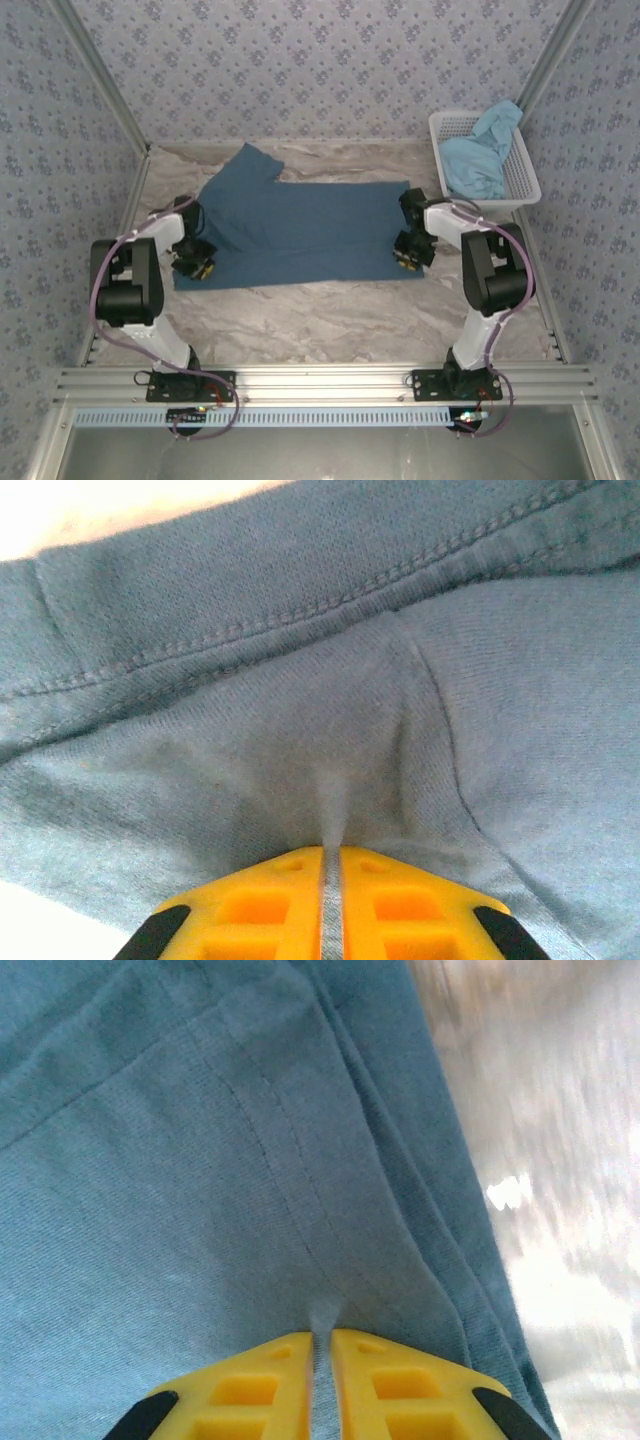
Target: Fold and stack the t-shirts
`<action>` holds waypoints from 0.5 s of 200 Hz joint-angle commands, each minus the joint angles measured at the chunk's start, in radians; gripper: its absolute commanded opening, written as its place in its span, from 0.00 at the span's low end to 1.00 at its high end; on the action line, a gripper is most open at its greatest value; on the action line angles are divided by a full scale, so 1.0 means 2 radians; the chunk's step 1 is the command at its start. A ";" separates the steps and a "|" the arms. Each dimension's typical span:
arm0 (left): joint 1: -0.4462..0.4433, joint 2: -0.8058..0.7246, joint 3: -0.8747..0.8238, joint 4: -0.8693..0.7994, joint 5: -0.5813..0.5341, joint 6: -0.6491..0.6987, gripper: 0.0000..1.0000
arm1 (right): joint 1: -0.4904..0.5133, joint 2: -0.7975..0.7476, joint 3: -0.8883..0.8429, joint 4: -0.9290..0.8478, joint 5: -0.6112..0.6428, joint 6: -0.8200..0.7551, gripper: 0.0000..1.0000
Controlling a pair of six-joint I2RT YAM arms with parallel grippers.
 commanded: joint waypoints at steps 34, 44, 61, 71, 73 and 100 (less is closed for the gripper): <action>-0.012 -0.101 0.012 -0.119 -0.067 0.001 0.25 | 0.031 -0.104 -0.046 -0.072 -0.004 -0.009 0.32; -0.034 -0.110 0.042 -0.116 -0.073 0.009 0.27 | 0.035 -0.122 -0.036 -0.051 -0.007 -0.023 0.36; -0.081 -0.098 0.098 -0.098 -0.072 0.033 0.30 | 0.042 -0.149 -0.024 0.012 -0.051 -0.051 0.46; -0.106 -0.077 0.129 -0.083 -0.056 0.051 0.33 | 0.043 -0.155 -0.027 0.068 -0.108 -0.060 0.52; -0.111 -0.073 0.134 -0.081 -0.053 0.055 0.33 | 0.043 -0.156 -0.028 0.078 -0.128 -0.062 0.53; -0.167 0.010 0.204 -0.072 -0.027 0.092 0.40 | 0.042 -0.139 -0.031 0.211 -0.268 -0.038 0.55</action>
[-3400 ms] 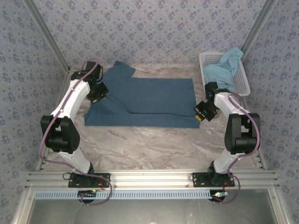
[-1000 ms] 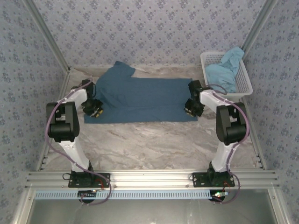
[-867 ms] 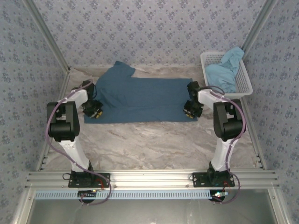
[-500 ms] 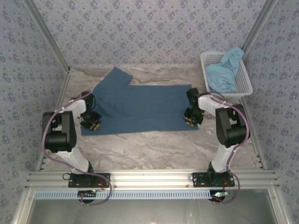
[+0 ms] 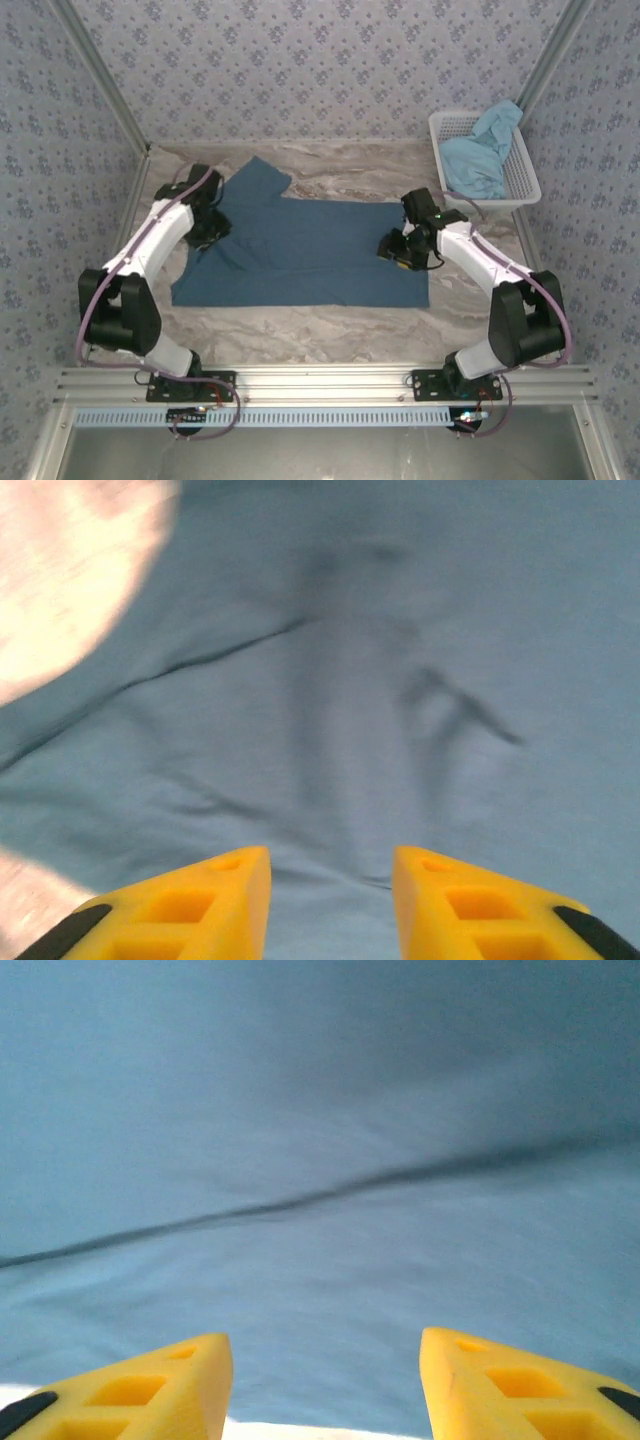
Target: Fold and stack the t-shirts
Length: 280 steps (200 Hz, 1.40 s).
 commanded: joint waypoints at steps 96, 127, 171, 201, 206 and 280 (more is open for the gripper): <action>-0.089 0.233 0.125 -0.007 -0.018 0.121 0.38 | 0.002 0.004 -0.009 0.208 -0.169 0.073 0.57; -0.094 0.246 0.135 0.001 -0.025 0.132 0.38 | 0.001 0.002 -0.015 0.211 -0.169 0.076 0.57; -0.098 0.271 0.143 0.003 -0.032 0.136 0.39 | -0.001 0.004 -0.017 0.215 -0.172 0.080 0.57; -0.099 0.281 0.148 0.007 -0.042 0.135 0.37 | -0.001 0.005 -0.017 0.219 -0.172 0.080 0.57; -0.098 0.284 0.149 0.007 -0.042 0.136 0.36 | -0.001 0.005 -0.019 0.219 -0.172 0.080 0.56; -0.106 0.275 0.153 0.002 -0.051 0.133 0.04 | -0.001 0.005 -0.023 0.217 -0.173 0.080 0.56</action>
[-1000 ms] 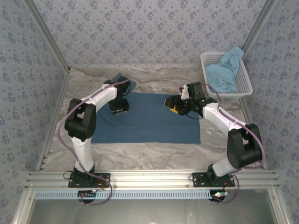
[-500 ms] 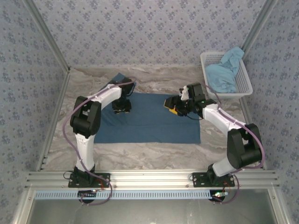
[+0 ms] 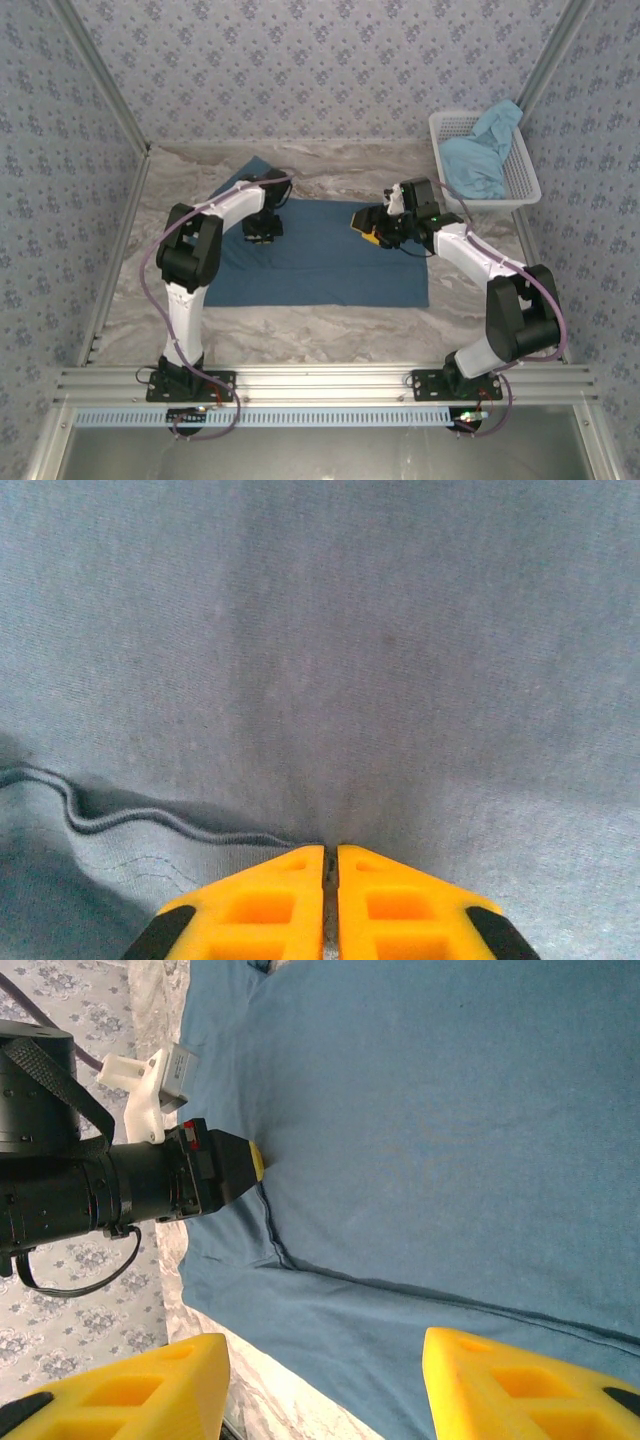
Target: Fold and stack the t-shirts
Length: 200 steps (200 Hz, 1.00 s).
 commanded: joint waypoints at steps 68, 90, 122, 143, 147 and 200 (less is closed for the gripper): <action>-0.012 -0.028 0.005 -0.018 -0.025 -0.004 0.03 | -0.003 -0.001 -0.001 0.009 -0.017 0.005 0.56; -0.011 -0.031 0.003 -0.020 -0.027 -0.004 0.08 | -0.003 0.001 -0.001 0.009 -0.017 0.005 0.56; -0.012 -0.034 0.001 -0.018 -0.028 -0.004 0.10 | -0.003 0.001 -0.001 0.010 -0.018 0.005 0.55; -0.011 -0.033 0.003 -0.019 -0.028 -0.003 0.10 | -0.002 0.003 -0.001 0.010 -0.018 0.005 0.55; -0.011 -0.032 0.004 -0.019 -0.028 -0.002 0.10 | -0.002 0.003 -0.001 0.010 -0.018 0.005 0.55; -0.011 -0.032 0.001 -0.020 -0.031 0.001 0.16 | -0.002 0.006 0.000 0.011 -0.019 0.005 0.55</action>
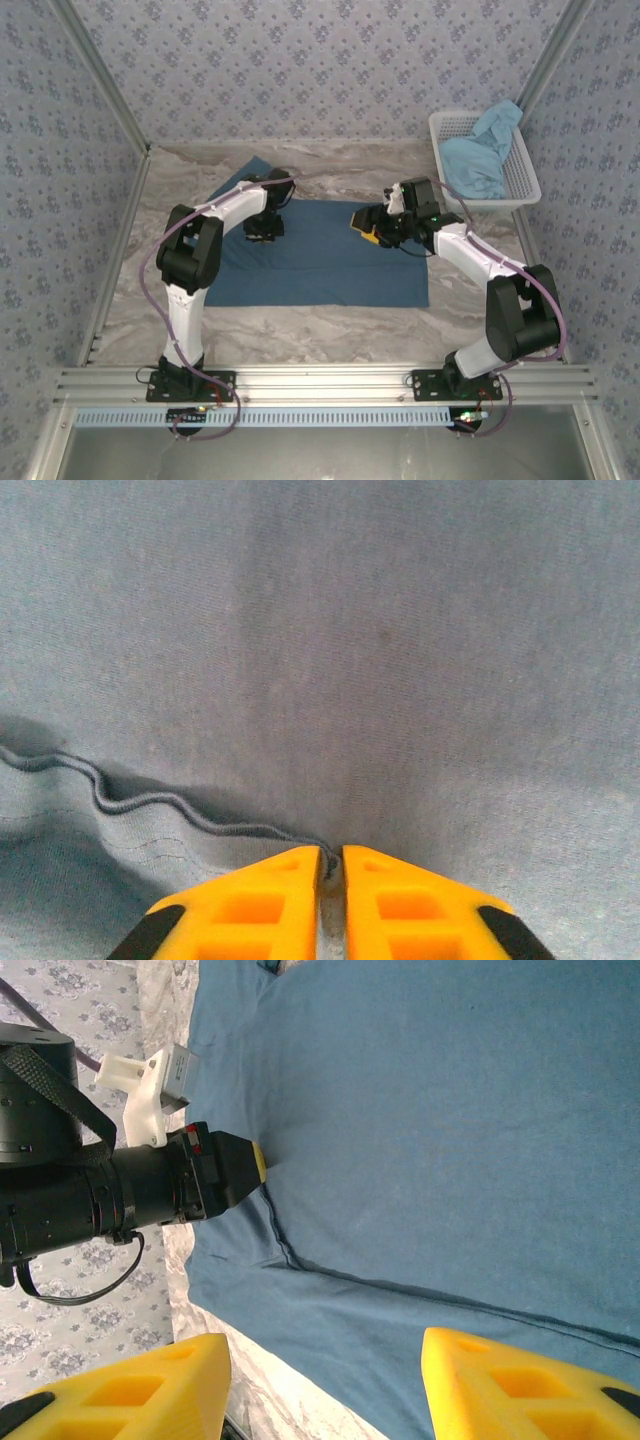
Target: Fold and stack the t-shirts
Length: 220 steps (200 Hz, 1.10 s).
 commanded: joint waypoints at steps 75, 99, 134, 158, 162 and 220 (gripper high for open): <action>-0.002 -0.022 0.003 -0.020 -0.016 0.003 0.11 | -0.002 0.010 0.004 0.005 -0.016 0.003 0.55; -0.002 -0.026 0.000 -0.021 -0.021 0.003 0.09 | -0.002 0.011 0.004 0.006 -0.016 0.003 0.55; -0.001 -0.026 0.002 -0.021 -0.023 0.002 0.00 | -0.001 0.015 0.008 0.007 -0.016 0.004 0.55; -0.002 -0.035 0.007 -0.027 -0.025 -0.001 0.00 | -0.001 0.017 0.010 0.007 -0.017 0.005 0.55; -0.002 -0.037 0.006 -0.027 -0.026 -0.001 0.00 | -0.001 0.018 0.010 0.007 -0.018 0.005 0.55; -0.017 -0.065 0.000 -0.034 -0.019 -0.003 0.00 | -0.001 0.025 0.011 0.008 -0.020 0.004 0.55</action>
